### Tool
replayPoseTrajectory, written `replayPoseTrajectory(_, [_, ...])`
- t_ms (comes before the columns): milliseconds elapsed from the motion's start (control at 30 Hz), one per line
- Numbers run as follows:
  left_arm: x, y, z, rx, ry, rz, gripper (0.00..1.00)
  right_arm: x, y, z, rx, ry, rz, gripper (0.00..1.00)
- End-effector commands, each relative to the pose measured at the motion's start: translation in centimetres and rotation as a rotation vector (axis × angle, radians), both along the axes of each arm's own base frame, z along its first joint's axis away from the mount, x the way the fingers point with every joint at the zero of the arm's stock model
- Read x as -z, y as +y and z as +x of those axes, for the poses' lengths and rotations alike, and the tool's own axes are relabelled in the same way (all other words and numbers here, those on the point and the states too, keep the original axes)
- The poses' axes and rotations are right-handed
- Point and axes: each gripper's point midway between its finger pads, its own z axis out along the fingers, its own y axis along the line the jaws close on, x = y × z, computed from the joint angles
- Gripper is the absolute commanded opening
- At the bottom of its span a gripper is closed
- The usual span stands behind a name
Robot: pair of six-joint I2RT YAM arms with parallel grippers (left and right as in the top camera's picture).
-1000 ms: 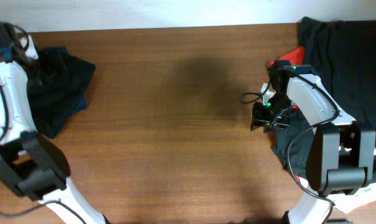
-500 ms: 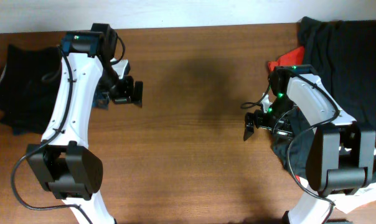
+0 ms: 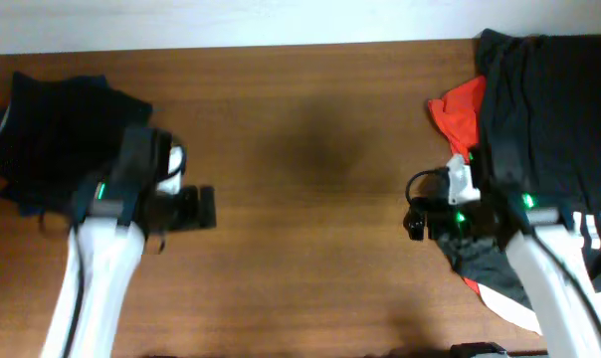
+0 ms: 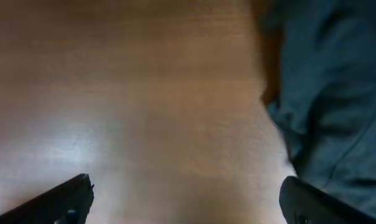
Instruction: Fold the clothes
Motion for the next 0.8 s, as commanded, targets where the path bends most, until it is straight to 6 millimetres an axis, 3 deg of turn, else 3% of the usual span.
replayPoseTrajectory(0, [-2.6,1.4,-3.0,-0.068,-0.27,0.008,0.99,-1.7,-0.9,-1.2,0.034,-0.171,-0.038,0.99])
replayPoseTrajectory(100, [-4.1,1.9,-5.5,-0.082,-0.471,-0.002,0.99,-3.9,-2.5,-2.3,0.079,-0.318,-0.114,0.99])
replayPoseTrajectory(200, [-5.9,2.0,-6.7,-0.084,-0.583,-0.017,0.99,-4.9,-2.5,-2.8,0.082,-0.367,-0.111,0.99])
replayPoseTrajectory(600, [-5.6,2.1,-7.4,-0.084,-0.57,-0.016,0.99,-3.5,-2.5,-2.4,0.078,-0.3,-0.116,0.99])
replayPoseTrajectory(667, [-5.6,2.1,-7.4,-0.084,-0.57,-0.016,0.99,-4.4,-3.0,-2.5,0.087,-0.352,-0.142,0.99])
replayPoseTrajectory(767, [-5.6,2.1,-7.4,-0.084,-0.57,-0.015,0.99,-6.3,-3.1,-2.4,0.085,-0.609,-0.148,0.99])
